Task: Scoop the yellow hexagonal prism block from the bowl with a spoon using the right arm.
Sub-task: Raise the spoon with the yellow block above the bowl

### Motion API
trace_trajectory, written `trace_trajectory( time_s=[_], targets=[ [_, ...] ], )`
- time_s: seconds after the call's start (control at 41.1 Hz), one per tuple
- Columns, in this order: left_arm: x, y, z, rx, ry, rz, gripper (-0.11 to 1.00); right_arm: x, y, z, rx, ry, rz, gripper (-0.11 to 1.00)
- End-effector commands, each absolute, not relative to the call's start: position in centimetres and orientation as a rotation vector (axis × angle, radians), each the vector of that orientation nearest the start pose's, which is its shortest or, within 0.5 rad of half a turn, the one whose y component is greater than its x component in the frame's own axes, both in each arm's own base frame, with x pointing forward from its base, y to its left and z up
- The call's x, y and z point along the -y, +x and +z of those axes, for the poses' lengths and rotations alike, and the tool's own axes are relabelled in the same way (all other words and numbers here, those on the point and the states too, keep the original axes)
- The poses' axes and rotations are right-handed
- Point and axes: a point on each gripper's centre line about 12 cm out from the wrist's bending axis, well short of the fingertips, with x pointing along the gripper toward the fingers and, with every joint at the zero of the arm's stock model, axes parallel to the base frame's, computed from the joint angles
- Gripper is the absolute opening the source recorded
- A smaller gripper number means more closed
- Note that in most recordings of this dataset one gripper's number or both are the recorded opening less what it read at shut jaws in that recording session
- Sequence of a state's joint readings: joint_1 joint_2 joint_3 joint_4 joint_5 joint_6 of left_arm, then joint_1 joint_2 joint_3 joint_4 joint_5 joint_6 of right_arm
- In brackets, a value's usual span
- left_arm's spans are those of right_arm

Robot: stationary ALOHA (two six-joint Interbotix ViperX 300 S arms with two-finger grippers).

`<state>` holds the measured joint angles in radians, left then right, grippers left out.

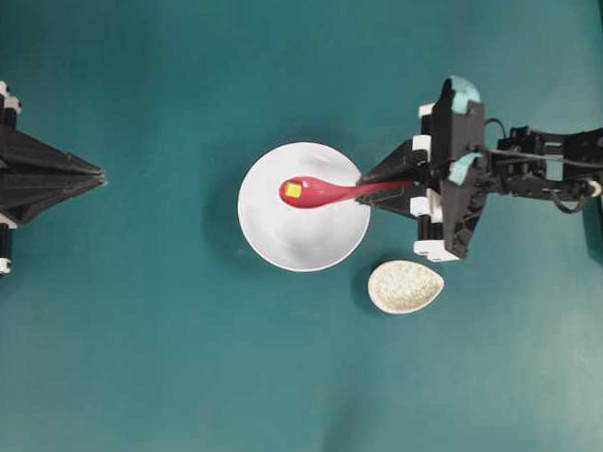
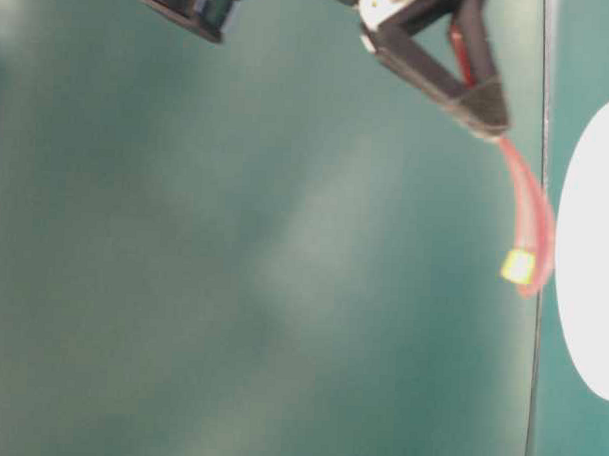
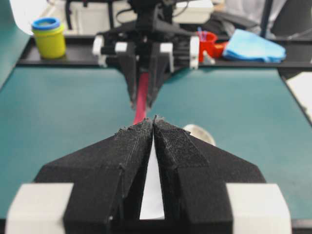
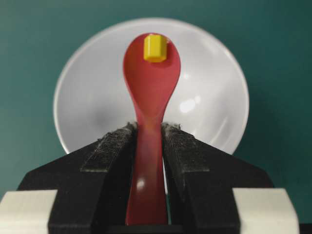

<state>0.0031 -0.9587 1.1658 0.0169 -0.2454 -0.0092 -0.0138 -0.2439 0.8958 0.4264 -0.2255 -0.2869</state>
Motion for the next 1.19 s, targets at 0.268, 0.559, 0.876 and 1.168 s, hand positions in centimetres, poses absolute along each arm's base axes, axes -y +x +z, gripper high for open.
trace_trajectory(
  time_s=[0.268, 0.559, 0.876, 1.168],
  targets=[
    [0.0, 20.3, 29.9, 0.058, 0.007, -0.001, 0.11, 1.4, 32.6, 23.8, -0.317, 0.081, -0.116, 0.25],
    [0.0, 20.3, 29.9, 0.057, 0.006, -0.001, 0.11, 1.4, 32.8, 24.5, -0.296, 0.067, -0.111, 0.25],
    [0.0, 20.3, 29.9, 0.055, 0.006, -0.001, 0.11, 1.3, 32.9, 24.6, -0.295, 0.059, -0.107, 0.25],
    [0.0, 20.3, 29.9, 0.055, 0.006, -0.001, 0.11, 1.4, 33.0, 24.8, -0.289, 0.055, -0.106, 0.25]
  ],
)
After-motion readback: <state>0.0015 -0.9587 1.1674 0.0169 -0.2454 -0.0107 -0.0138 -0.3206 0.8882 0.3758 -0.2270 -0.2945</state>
